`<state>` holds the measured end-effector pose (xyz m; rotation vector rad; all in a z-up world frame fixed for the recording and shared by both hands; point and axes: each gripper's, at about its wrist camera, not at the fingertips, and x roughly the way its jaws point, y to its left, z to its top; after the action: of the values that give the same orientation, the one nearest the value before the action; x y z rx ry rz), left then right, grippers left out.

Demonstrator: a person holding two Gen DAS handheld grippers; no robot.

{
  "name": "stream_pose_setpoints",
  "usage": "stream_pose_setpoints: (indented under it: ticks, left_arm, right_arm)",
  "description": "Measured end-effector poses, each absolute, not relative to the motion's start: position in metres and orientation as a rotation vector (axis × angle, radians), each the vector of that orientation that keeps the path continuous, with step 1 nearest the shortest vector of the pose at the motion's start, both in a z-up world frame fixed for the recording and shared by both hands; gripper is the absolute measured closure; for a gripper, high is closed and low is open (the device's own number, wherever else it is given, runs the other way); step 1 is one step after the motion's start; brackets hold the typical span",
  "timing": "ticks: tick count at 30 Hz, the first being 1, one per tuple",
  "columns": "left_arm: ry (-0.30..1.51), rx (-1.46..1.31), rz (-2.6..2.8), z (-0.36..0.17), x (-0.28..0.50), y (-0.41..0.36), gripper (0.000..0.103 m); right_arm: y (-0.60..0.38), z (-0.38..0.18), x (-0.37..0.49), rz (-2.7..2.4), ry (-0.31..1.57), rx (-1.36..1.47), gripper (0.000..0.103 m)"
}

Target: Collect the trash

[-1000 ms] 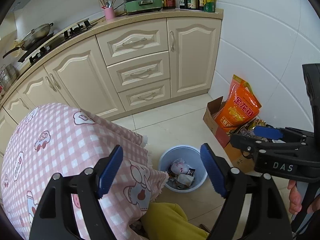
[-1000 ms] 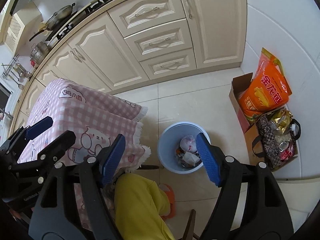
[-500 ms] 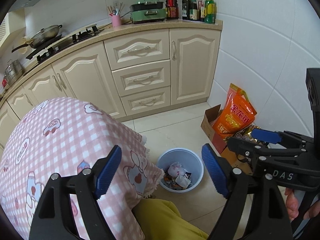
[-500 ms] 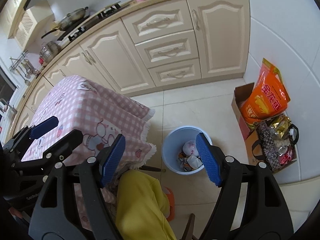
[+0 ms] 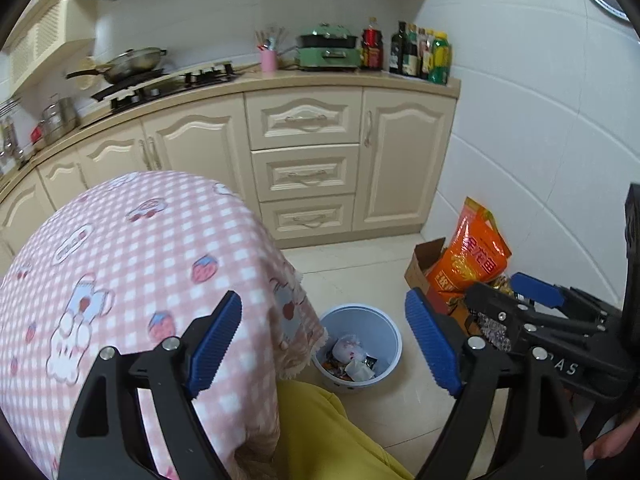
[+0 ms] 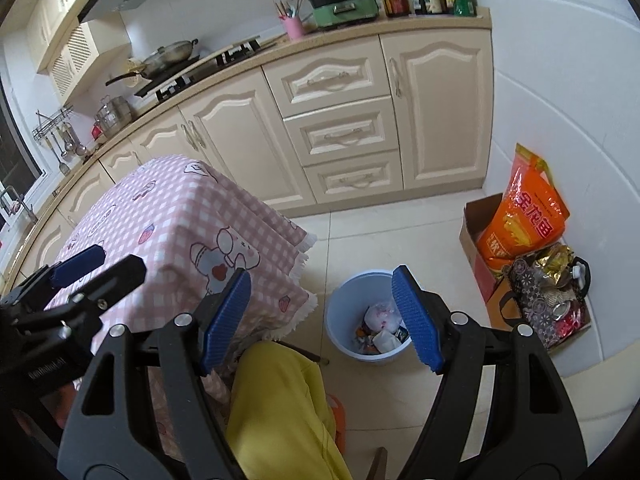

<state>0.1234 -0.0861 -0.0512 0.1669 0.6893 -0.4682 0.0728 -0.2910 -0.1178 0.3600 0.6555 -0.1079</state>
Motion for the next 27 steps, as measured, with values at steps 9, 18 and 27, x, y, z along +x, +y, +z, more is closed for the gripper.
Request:
stream_pose_setpoints:
  ticks: [9,18,27]
  left_arm:
    - [0.642,0.119,-0.428,-0.043,0.080,-0.050,0.021]
    - [0.533,0.073,-0.372,-0.021,0.040,-0.027,0.019]
    - [0.398,0.026,-0.292,-0.001,0.006,-0.006,0.016]
  right_arm:
    - [-0.263,-0.114,0.034,-0.064,0.539,0.300,0.030]
    - [-0.237,-0.102,0.005,0.016,0.415,0.257,0.030]
    - [-0.204,-0.074,-0.023,0.028,0.272,0.117,0.030]
